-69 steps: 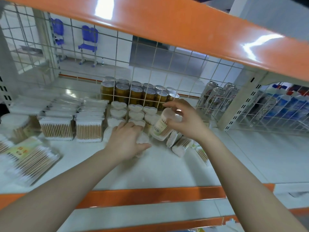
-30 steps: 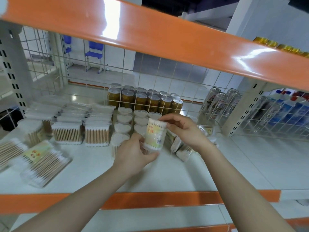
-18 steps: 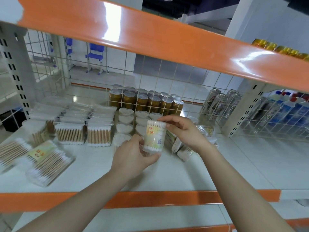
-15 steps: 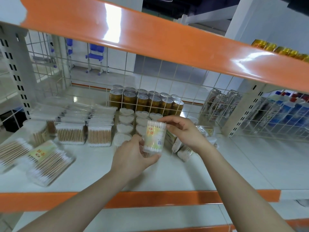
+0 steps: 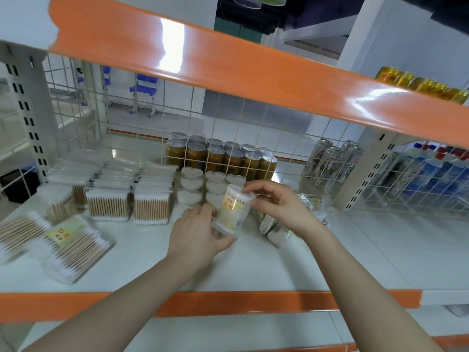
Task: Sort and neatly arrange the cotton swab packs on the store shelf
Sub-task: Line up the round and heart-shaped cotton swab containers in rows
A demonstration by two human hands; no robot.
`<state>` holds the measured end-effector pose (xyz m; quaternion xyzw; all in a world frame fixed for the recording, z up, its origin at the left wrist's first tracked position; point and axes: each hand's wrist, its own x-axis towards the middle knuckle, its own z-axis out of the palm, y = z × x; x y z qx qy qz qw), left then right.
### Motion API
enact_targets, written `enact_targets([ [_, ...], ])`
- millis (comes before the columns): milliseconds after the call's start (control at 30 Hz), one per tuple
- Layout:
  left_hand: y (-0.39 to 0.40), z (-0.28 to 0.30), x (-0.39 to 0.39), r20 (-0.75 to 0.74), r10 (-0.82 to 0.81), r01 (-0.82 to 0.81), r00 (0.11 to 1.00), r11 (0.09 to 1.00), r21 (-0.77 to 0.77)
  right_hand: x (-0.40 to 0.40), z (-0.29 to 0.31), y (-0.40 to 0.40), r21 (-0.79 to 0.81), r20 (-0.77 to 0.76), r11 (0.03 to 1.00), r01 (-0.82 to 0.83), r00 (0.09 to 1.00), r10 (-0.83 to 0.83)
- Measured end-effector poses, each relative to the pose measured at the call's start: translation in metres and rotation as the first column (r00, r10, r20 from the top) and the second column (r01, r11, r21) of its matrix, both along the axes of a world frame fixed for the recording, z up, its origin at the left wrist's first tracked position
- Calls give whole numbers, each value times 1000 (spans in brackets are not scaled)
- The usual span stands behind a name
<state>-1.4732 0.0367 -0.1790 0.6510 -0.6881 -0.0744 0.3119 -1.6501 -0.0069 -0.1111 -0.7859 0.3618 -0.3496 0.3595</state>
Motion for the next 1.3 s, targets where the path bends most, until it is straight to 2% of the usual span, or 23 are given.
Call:
enact_targets([
  [367,-5,-2,-14,105,-98,97,990,995,17,-23,-6,-6,48,-78,976,212,975,-208],
  [533,-7,-4,-8,106,-111,110,988,994,14,-29,-17,-15,-55,-256,939,339,905,-341],
  [667,-11,-8,1,55,-98,99,994,995,-14,-24,-37,-25,-177,-368,934,311,859,-355],
  [967,-25,-23,17,81,-85,88,993,995,-41,-12,-72,-43,-320,-413,913,254,830,-375],
  [1167,-30,-24,18,135,-147,154,980,987,-39,-18,-81,-40,-371,-391,906,205,850,-353],
  [1300,-37,-24,15,261,-171,191,950,980,-51,-23,-84,-39,-471,-440,872,138,820,-367],
])
